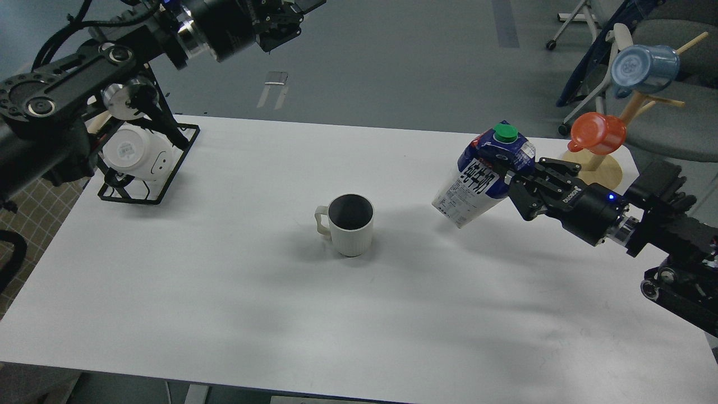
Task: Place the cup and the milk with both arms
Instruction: 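Carry the milk carton toward the mug with the right gripper, then set the carton upright beside the mug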
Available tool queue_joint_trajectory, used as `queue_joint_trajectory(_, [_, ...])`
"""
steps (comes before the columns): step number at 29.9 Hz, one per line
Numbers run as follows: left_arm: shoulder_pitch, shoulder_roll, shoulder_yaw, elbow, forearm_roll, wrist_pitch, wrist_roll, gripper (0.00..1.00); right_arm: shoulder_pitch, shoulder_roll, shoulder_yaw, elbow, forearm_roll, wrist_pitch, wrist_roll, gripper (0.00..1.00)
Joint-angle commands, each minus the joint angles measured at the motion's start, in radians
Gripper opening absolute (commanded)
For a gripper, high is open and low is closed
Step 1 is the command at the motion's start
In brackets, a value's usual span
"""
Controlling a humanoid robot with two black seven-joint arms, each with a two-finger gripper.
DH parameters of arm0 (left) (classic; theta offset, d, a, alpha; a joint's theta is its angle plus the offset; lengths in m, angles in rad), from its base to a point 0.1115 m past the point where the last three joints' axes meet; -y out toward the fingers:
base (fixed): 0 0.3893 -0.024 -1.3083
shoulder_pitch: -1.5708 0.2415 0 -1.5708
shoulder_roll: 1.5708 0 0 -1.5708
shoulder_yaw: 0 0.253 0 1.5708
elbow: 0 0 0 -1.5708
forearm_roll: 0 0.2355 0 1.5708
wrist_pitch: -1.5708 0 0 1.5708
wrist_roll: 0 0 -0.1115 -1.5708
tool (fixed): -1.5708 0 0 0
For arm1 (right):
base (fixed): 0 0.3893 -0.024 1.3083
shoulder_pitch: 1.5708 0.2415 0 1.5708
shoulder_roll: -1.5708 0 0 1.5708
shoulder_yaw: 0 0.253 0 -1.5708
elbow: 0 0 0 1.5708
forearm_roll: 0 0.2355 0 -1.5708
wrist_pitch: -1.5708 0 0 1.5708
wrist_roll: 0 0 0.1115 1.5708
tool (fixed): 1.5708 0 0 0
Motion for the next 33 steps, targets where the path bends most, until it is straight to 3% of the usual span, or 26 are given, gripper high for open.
queue_joint_trajectory(1, [0.0,0.0,0.0,0.0,0.0,0.0,0.0,0.94,0.048,0.064,-0.05,-0.045,0.001,0.0,0.0,0.11])
queue_joint_trajectory(18, [0.0,0.0,0.0,0.0,0.002,0.0,0.0,0.94,0.115,0.251,-0.145,-0.177,0.002,0.0,0.0,0.14])
queue_joint_trajectory(22, [0.0,0.0,0.0,0.0,0.0,0.0,0.0,0.94,0.114,0.259,-0.145,-0.193,0.002,0.0,0.0,0.21])
queue_joint_trajectory(27, [0.009,0.0,0.0,0.0,0.003,0.0,0.0,0.94,0.111,0.271,-0.16,-0.197,0.018,0.0,0.0,0.37])
queue_joint_trajectory(33, [0.009,0.0,-0.001,0.0,0.003,0.0,0.0,0.94,0.114,0.29,-0.174,-0.208,0.024,0.0,0.0,0.4])
